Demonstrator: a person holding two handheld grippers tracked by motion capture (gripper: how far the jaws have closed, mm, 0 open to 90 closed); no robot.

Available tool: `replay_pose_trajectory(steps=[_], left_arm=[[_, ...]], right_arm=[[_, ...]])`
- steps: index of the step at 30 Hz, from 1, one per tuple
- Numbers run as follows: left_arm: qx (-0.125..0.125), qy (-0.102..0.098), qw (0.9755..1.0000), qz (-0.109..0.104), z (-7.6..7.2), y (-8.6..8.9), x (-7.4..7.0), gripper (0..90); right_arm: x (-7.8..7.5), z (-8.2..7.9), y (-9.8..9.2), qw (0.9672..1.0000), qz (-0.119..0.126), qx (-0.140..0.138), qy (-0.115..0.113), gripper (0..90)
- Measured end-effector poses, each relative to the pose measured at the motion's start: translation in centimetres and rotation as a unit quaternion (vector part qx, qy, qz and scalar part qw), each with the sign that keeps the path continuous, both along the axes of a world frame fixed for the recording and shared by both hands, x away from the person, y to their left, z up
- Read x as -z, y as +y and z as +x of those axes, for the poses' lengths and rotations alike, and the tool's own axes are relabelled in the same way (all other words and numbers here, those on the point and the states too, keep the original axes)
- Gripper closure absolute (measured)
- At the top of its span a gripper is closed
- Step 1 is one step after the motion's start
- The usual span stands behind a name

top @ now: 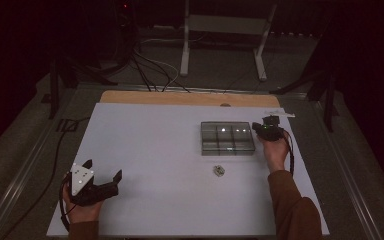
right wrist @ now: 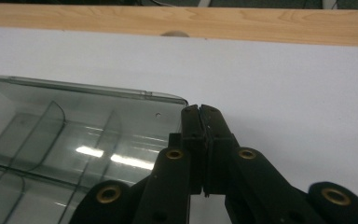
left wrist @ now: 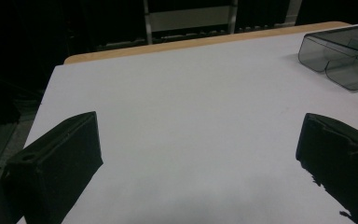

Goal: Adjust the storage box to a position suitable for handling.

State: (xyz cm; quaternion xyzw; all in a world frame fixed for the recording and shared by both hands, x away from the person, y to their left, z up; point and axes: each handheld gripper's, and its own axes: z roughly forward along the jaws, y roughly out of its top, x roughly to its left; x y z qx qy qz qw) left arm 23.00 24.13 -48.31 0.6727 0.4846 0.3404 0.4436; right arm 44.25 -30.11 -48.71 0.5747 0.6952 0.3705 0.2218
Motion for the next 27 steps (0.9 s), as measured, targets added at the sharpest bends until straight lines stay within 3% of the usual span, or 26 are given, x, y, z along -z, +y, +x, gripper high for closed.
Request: replay_pose_trajectory(steps=[8, 19, 27], left_arm=[[-0.001, 0.000, 1.0000, -0.001, 0.03, 0.03, 0.05, 1.7], [0.000, 0.001, 1.0000, 0.003, 0.06, -0.11, 0.08, 1.7], [0.001, 0.002, 1.0000, 0.003, 0.12, -0.21, 0.18, 1.7]], right_arm=[[0.63, 0.26, 0.18, 0.9999, -0.007, -0.006, 0.014, 90.0], [0.81, 0.34, 0.21, 0.9997, 0.009, -0.007, 0.023, 90.0], [0.86, 0.47, 0.73, 0.9993, 0.008, -0.026, 0.025, 90.0]])
